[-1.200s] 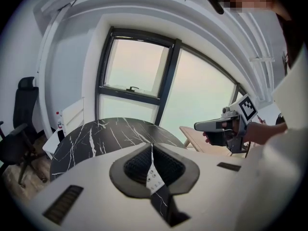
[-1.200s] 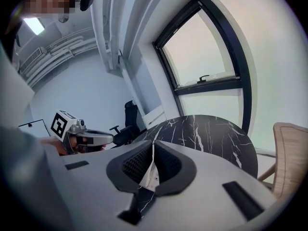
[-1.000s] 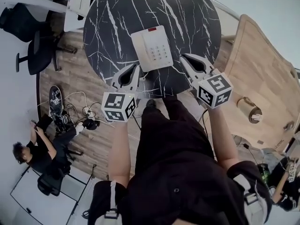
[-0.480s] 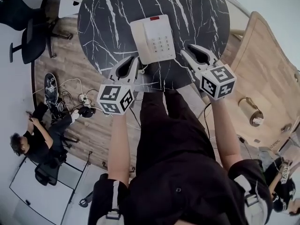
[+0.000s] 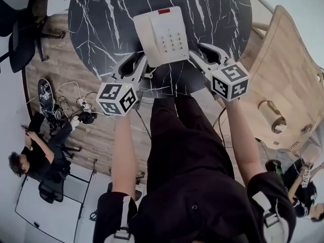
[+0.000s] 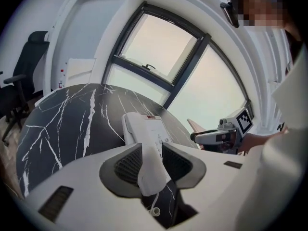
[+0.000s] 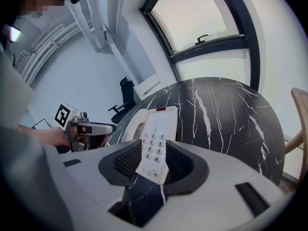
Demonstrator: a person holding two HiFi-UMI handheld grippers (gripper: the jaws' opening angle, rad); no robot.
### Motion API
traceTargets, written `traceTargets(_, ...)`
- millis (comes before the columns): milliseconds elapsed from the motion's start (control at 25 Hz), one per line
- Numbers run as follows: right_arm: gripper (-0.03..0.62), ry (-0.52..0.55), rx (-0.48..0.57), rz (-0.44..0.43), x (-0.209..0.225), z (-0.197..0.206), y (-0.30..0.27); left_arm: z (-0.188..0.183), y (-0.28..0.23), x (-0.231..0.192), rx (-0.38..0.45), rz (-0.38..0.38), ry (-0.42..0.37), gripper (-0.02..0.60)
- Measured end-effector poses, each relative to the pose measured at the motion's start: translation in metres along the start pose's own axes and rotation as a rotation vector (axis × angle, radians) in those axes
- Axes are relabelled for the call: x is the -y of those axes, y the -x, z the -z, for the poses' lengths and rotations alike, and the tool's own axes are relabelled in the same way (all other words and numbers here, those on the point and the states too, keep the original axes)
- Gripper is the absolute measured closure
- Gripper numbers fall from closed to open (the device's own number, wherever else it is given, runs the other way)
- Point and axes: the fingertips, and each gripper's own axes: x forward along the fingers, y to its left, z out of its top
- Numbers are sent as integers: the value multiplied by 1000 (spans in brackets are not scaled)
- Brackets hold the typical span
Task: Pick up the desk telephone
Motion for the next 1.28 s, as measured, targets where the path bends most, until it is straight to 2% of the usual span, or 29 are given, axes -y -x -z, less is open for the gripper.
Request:
traceTargets(200,392,-11,-28,-6,4,6,-23,4,-16,-11,3,66,43,371)
traceTargets(280,379,-14,-33,-9,7,7,-31,7,-23,-12,-4,104,51,318)
traceTargets(480,368,-30,-55,-15,15,10,-50,13,-40,-16,-9,178,95,275)
traceTargets(800,315,-40,-104,-21,10,19,-77,16,-58,-21,-25,244,146,261)
traceTargets(1040,306,-48,-109,-4,13,18,-87,17,-62,-20,-30,321,176,257)
traceTargets(1280,298,-48,-112,12,15,19,-93,19,-65,-22,-56,348,199,230)
